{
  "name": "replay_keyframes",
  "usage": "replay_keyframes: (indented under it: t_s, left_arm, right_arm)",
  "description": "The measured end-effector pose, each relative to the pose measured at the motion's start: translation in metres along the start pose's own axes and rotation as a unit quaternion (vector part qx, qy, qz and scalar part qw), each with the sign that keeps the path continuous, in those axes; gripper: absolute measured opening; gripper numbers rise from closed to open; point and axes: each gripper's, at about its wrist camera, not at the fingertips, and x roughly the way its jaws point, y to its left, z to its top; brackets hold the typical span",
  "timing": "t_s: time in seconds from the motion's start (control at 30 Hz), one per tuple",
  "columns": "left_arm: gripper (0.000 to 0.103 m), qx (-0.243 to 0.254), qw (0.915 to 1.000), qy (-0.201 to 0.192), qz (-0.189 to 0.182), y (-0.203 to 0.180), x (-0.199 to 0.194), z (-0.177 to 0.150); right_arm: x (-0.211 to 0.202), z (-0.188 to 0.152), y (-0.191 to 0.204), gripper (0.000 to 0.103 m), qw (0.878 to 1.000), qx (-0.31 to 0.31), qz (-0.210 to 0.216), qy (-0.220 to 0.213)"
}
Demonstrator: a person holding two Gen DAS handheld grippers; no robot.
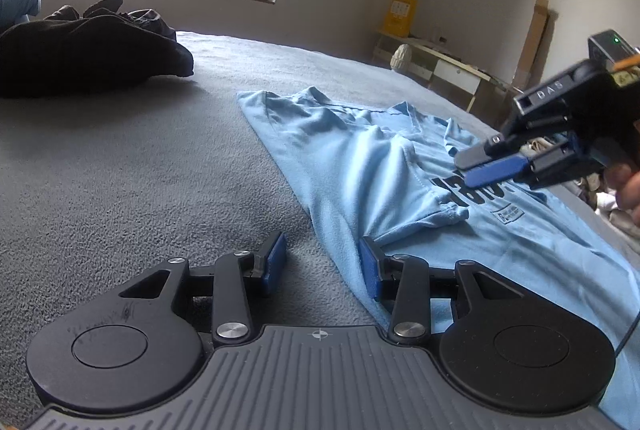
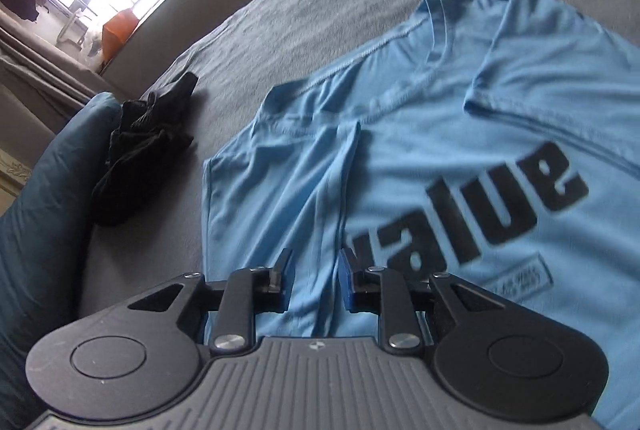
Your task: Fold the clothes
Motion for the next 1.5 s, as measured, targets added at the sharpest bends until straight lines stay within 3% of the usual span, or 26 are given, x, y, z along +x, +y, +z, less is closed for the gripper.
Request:
replay_keyframes:
  t_s: [0.2,0.4,0.43,0.47,0.5,0.57,0.7,0.87,0.97,1.03,1.13,1.23,1.3,1.43,1.5]
  left_arm:
    - [0.042,-0.03,0.9993,-0.001,-0.021,0.009,-0.001,0.0]
    - [0.042,-0.037,0.999,-0.003,-0.025,0.01,-0.002,-0.001]
    - [0.042,-0.039,0.9989,-0.003,-0.027,0.011,-0.001,-0.001]
    - [0.042,-0.043,0.9987,-0.004,-0.029,0.012,-0.002,-0.001]
    - [0.042,-0.047,0.9984,-0.005,-0.032,0.013,-0.002,-0.001]
    - [0.042,-0.055,0.9978,-0.006,-0.037,0.015,-0.003,-0.002]
    - [0.042,-0.065,0.9969,-0.007,-0.043,0.018,-0.003,-0.002]
    - [0.042,-0.063,0.9971,-0.008,-0.041,0.017,-0.003,-0.002]
    - [0.042,-0.059,0.9976,-0.006,-0.037,0.015,-0.003,-0.002]
    - [0.042,-0.055,0.9979,-0.004,-0.033,0.013,-0.002,-0.001]
    - [0.042,-0.045,0.9987,0.006,-0.021,0.008,-0.001,0.002]
    - [0.042,0.0,0.9993,0.032,0.02,-0.01,-0.001,0.012]
    - [0.043,0.036,0.9969,0.038,0.059,-0.024,-0.006,0.019]
    - [0.045,0.068,0.9908,0.017,0.115,-0.049,-0.034,0.035]
    - [0.045,0.073,0.9929,0.017,0.092,-0.07,-0.052,0.039]
  right_arm:
    - [0.009,-0.012,-0.002,0.025,0.999,0.023,0.025,0.024]
    - [0.017,-0.017,0.001,0.025,0.999,0.014,0.023,0.028]
    - [0.016,-0.019,0.003,0.02,1.0,0.005,0.02,0.022]
    - [0.014,-0.02,0.005,0.005,1.0,-0.003,0.021,0.016]
    - [0.011,-0.022,0.007,0.003,1.0,-0.01,0.024,0.011]
    - [0.003,-0.027,0.008,0.003,1.0,-0.018,0.023,-0.001]
    - [0.014,-0.038,-0.009,0.003,1.0,0.013,0.004,0.016]
    - [0.012,-0.039,-0.025,0.006,0.997,0.066,0.025,0.016]
    - [-0.015,-0.04,-0.031,0.014,0.996,0.08,0.025,-0.002]
    - [-0.053,-0.04,-0.046,0.019,0.995,0.091,0.016,-0.043]
    - [-0.126,-0.045,-0.086,0.027,0.985,0.125,-0.032,-0.112]
    - [-0.192,-0.069,-0.138,0.036,0.969,0.18,-0.089,-0.141]
    - [-0.225,-0.094,-0.165,0.036,0.959,0.211,-0.117,-0.146]
    - [-0.246,-0.116,-0.2,0.037,0.948,0.249,-0.126,-0.152]
    - [-0.232,-0.106,-0.205,0.036,0.953,0.24,-0.113,-0.146]
